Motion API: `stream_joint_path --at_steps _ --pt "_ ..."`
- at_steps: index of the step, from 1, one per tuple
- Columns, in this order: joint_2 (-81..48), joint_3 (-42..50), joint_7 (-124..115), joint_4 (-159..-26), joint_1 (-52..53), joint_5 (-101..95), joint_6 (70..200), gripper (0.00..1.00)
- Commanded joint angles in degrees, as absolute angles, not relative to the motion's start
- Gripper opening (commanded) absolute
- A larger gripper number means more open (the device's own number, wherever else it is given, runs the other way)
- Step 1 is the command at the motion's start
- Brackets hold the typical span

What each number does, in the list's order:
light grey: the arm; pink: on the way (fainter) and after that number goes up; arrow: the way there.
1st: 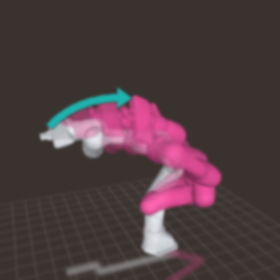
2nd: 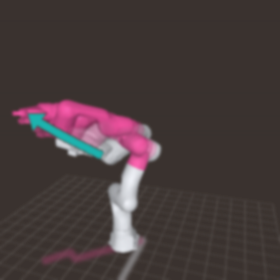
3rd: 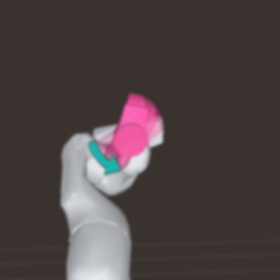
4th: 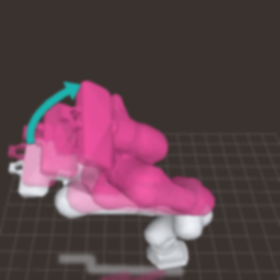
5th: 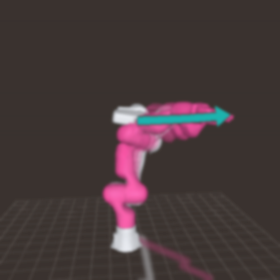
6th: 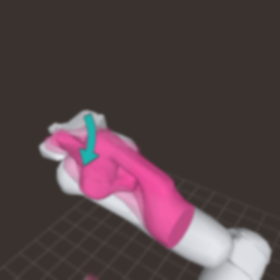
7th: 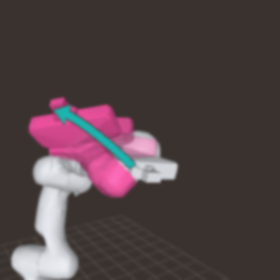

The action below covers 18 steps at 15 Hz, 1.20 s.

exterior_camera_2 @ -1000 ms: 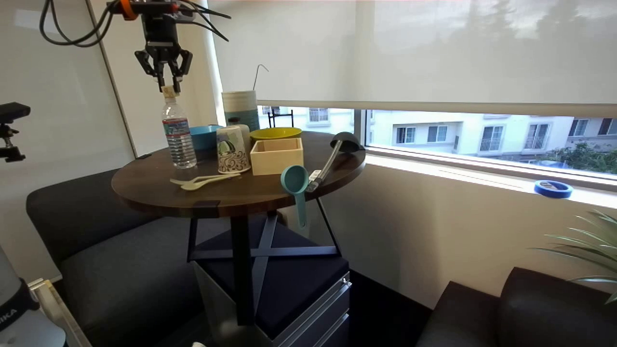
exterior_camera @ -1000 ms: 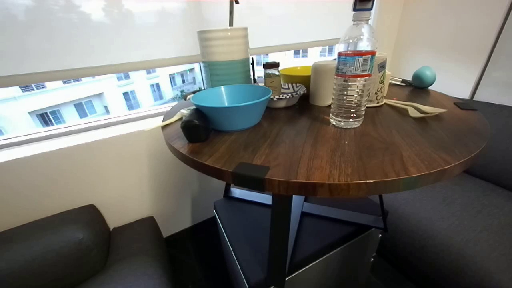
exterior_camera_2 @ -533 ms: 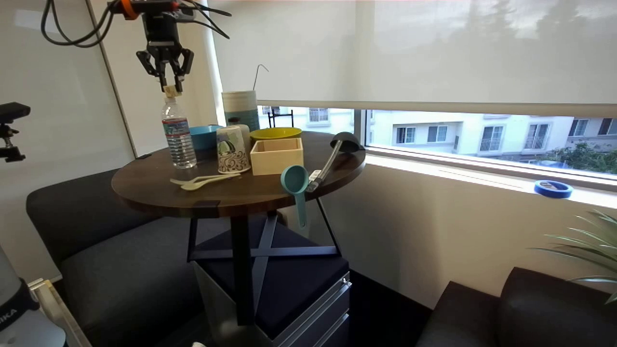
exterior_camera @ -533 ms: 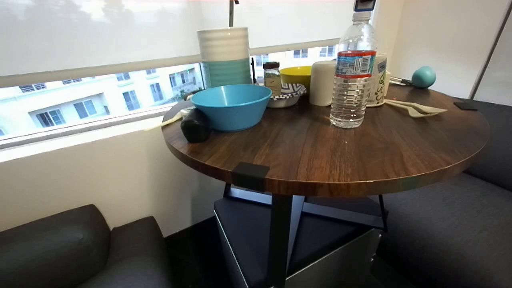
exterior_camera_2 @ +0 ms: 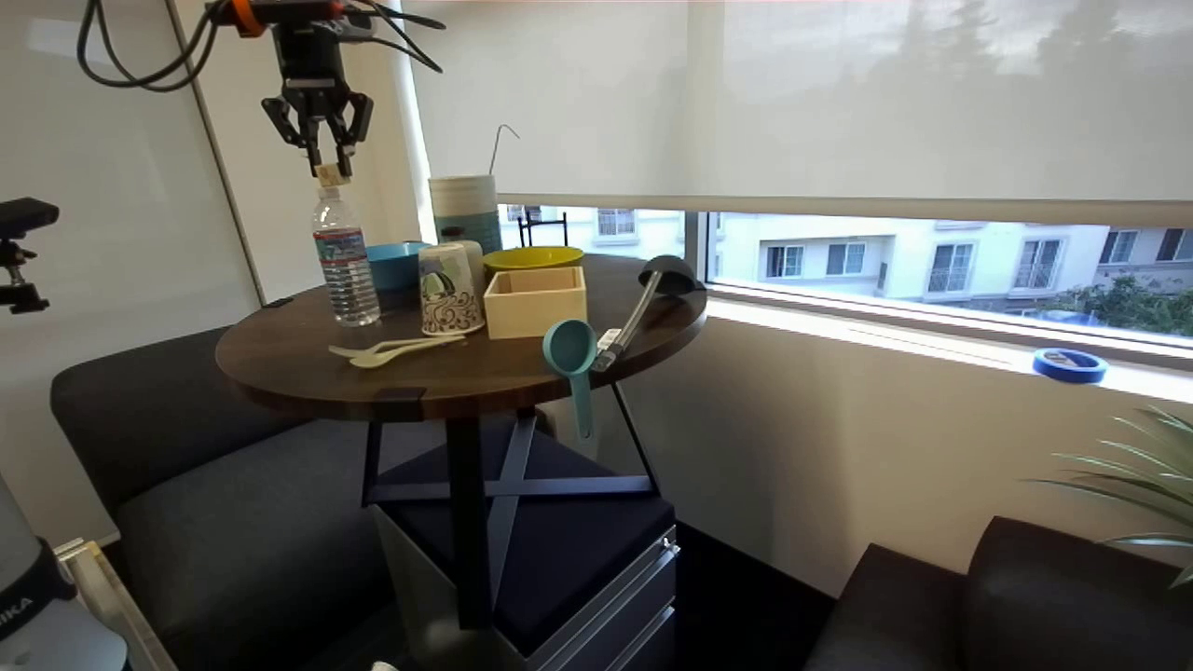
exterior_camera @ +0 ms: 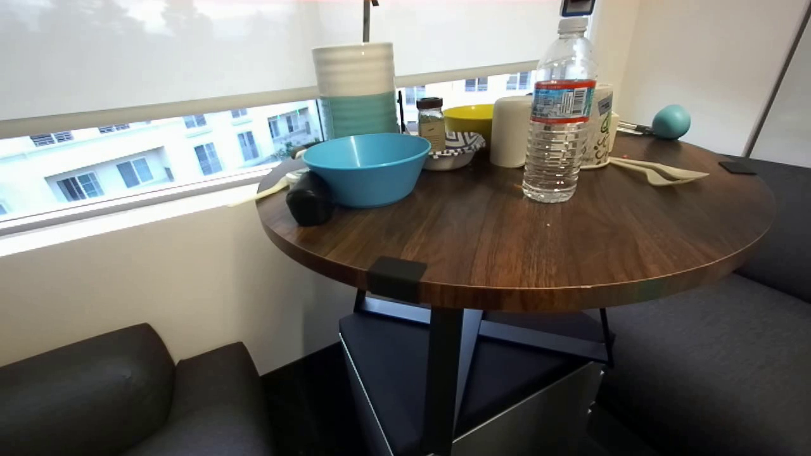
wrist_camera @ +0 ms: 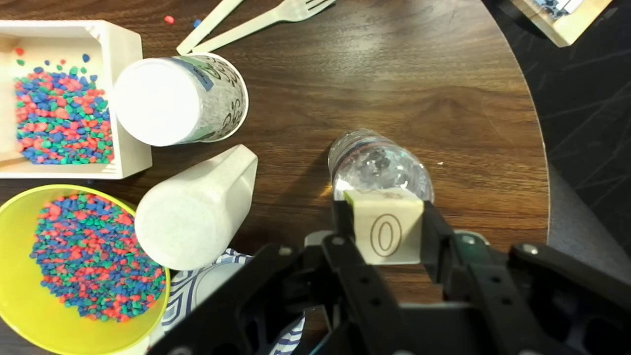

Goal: Put the white block on top of the water bottle

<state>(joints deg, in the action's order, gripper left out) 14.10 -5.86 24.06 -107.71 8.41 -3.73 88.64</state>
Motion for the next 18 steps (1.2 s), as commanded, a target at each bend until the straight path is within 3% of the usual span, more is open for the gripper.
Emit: stream_joint_path --at_steps 1,18 --pt "14.58 -6.44 23.83 -106.78 9.0 -4.83 87.13 0.11" --pt "14.39 -6.66 24.11 -107.03 9.23 -4.16 86.56 0.11"
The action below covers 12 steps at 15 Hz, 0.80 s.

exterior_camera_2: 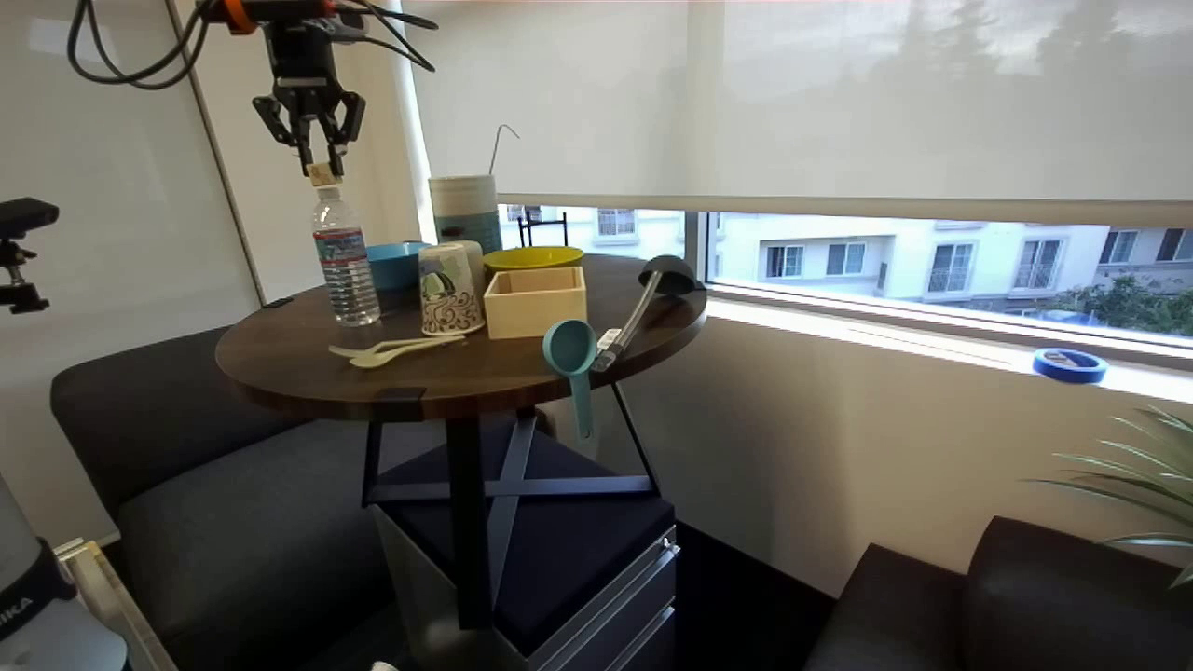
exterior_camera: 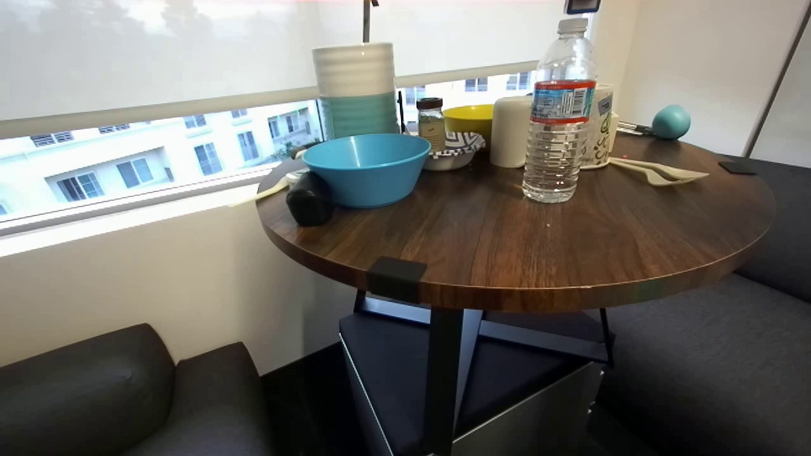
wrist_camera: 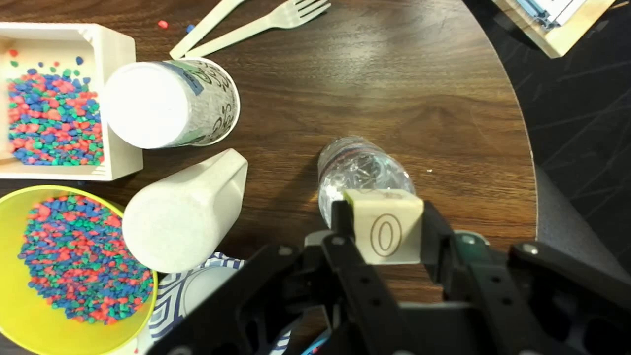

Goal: Put the white block on top of the water bottle

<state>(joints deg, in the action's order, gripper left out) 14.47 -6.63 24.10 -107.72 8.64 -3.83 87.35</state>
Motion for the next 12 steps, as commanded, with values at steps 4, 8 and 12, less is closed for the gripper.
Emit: stream_joint_path --at_steps 4,8,12 --pt "14.12 -6.61 24.06 -107.05 9.19 -4.16 86.97 0.11" --pt "13.98 -6.53 24.03 -107.04 9.16 -3.91 87.39 0.11" --pt "13.88 -6.43 24.19 -106.94 9.15 -3.66 87.49 0.11"
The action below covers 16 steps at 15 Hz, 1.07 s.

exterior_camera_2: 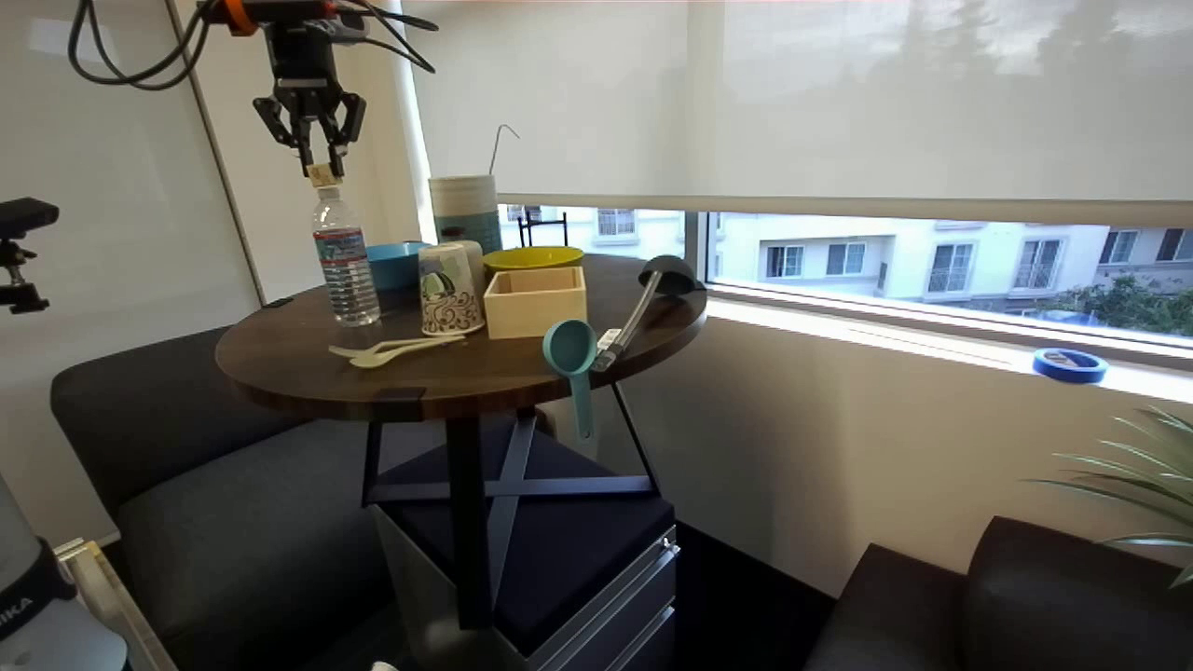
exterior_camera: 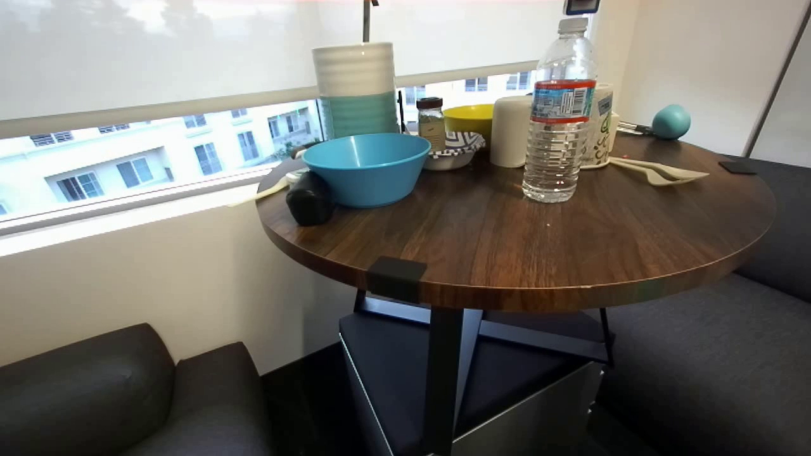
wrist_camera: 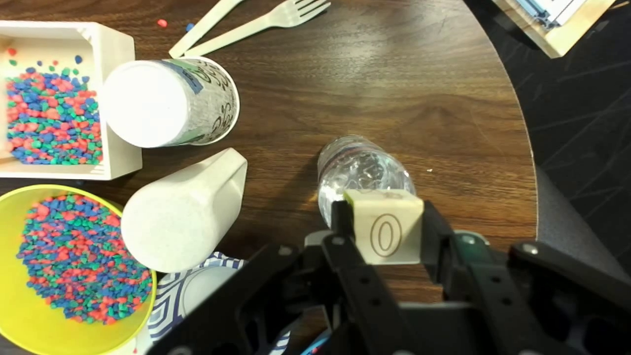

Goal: Put the white block on top of the water bottle

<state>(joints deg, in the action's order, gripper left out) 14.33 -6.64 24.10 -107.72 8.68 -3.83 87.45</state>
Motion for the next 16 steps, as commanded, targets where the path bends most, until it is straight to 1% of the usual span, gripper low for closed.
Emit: stream_joint_path --at_steps 1,16 --pt "13.89 -6.5 24.04 -107.02 9.13 -3.9 87.71 0.11" --pt "13.78 -6.36 24.23 -107.0 9.2 -2.98 87.76 0.11"
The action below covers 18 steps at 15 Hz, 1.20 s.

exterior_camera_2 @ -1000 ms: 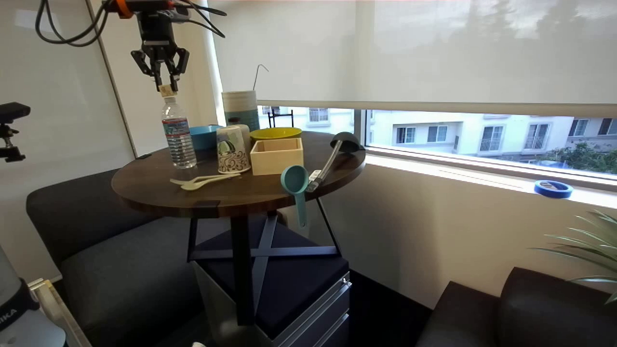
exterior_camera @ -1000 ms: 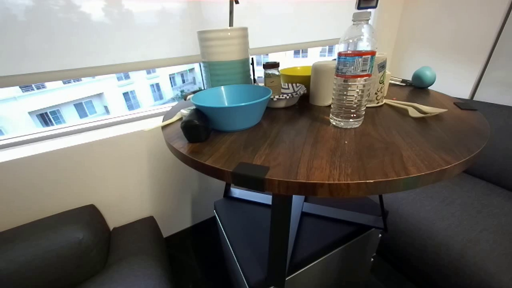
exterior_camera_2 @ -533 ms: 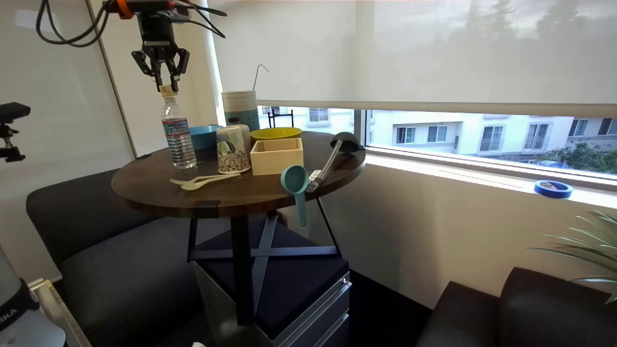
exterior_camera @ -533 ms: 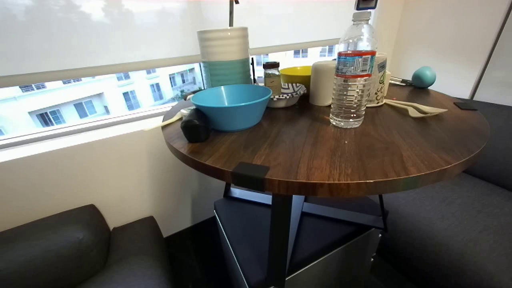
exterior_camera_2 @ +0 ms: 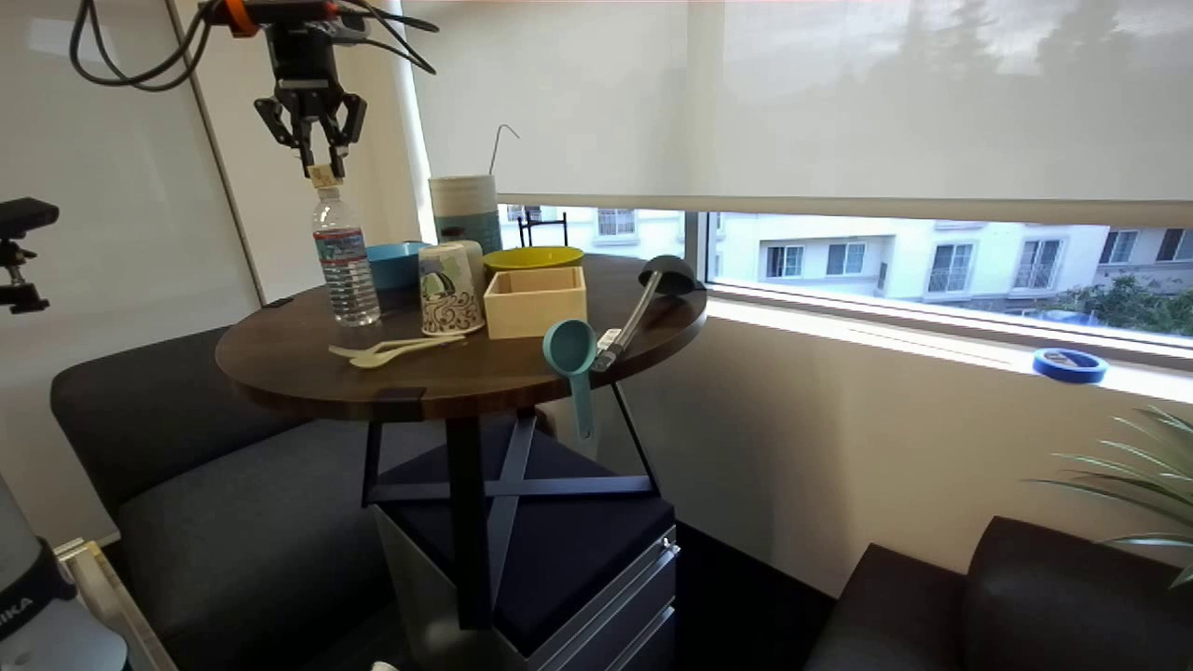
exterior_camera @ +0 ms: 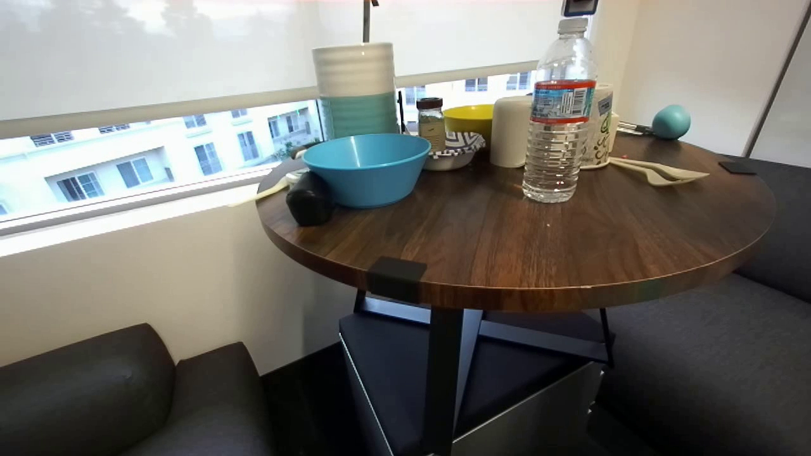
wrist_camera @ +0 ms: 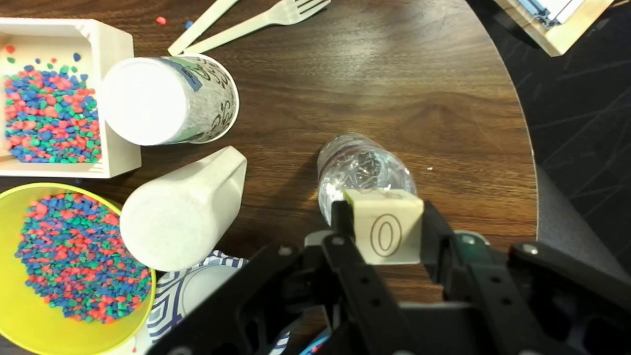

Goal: Put the white block on top of the water bottle

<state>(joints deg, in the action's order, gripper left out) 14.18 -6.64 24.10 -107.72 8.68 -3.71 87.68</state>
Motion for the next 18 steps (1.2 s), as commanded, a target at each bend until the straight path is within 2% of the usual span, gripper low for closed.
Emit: stream_joint_path --at_steps 1,8,9,10,11,16,18 --pt "13.8 -6.36 24.22 -107.04 9.2 -2.88 87.75 0.11" --pt "13.77 -6.37 24.25 -107.09 9.21 -2.85 87.74 0.11" --pt "13.74 -6.45 24.16 -107.11 9.2 -3.16 87.77 0.17" --pt "13.75 -6.44 24.0 -107.13 9.18 -3.1 87.8 0.61" --pt "13.77 -6.44 23.97 -107.16 9.17 -3.1 87.85 0.62" --pt "13.8 -6.42 23.86 -107.09 9.15 -3.05 87.83 0.95" --pt "13.88 -6.4 23.8 -107.08 9.1 -3.13 87.84 1.0"
